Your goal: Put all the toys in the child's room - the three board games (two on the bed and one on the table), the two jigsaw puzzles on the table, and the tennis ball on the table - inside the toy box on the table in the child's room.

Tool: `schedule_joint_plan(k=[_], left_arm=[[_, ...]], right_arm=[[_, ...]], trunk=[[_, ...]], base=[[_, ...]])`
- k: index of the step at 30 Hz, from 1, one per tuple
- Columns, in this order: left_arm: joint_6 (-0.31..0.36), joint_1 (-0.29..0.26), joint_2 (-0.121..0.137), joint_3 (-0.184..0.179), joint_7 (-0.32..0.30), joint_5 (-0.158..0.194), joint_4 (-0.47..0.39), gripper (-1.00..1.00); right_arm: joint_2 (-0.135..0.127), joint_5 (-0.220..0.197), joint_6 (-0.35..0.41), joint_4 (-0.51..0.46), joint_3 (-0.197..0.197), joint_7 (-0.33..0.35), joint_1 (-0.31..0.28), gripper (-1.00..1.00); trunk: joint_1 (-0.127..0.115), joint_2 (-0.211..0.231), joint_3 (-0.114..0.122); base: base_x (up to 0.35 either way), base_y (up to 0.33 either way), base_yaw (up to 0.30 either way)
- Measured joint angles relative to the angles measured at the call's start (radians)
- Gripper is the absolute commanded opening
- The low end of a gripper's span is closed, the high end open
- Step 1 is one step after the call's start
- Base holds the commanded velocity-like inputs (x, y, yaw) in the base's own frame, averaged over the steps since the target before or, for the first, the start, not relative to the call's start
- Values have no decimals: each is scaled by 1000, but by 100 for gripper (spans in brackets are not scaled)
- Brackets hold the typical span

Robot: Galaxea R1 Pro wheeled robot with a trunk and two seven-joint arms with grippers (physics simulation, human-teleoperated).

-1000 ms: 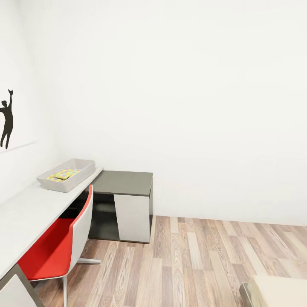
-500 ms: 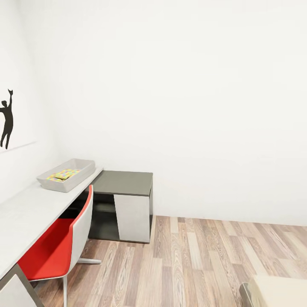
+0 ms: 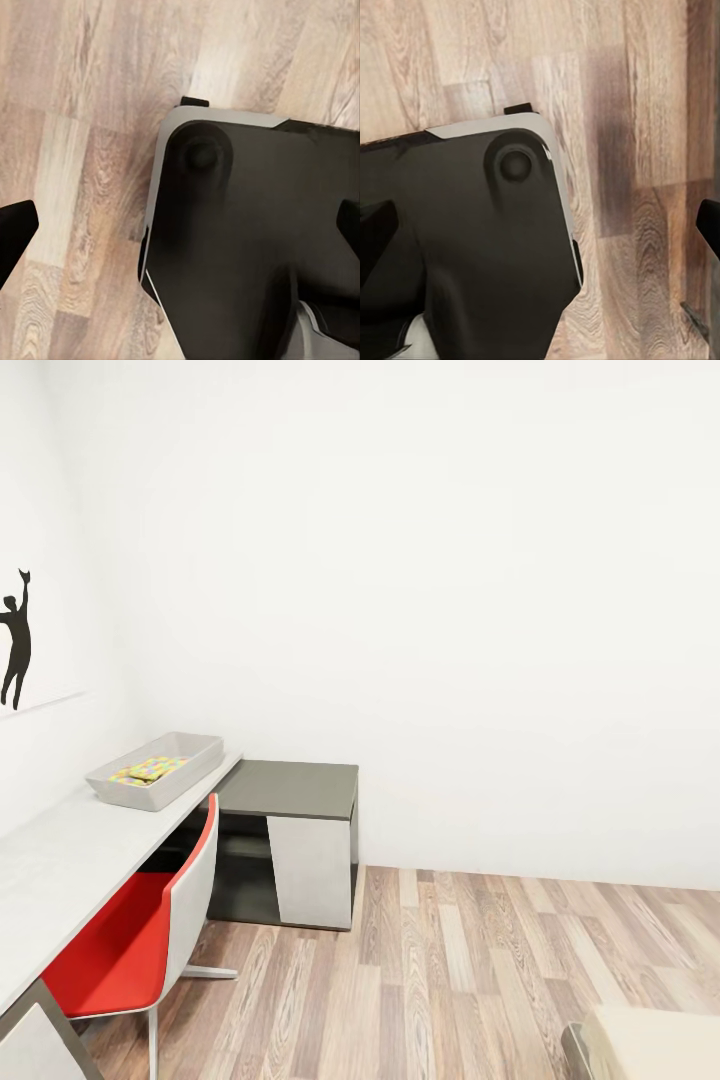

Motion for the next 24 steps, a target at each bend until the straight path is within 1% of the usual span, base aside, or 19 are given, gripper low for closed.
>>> schedule_joint_plan(k=[8, 17, 24], left_arm=[[1, 0, 1, -6, 0, -2, 0, 100], [0, 0, -2, -1, 0, -3, 0, 100], [1, 0, 0, -5, 0, -3, 0, 100]], right_arm=[[-1, 0, 0, 0, -1, 0, 0, 100], [4, 0, 0, 0, 1, 0, 0, 100], [3, 2, 0, 0, 0, 0, 0, 100]], trunk=[[0, 0, 0], [0, 0, 0], [0, 0, 0]], base=[[0, 0, 0], [0, 0, 0], [0, 0, 0]])
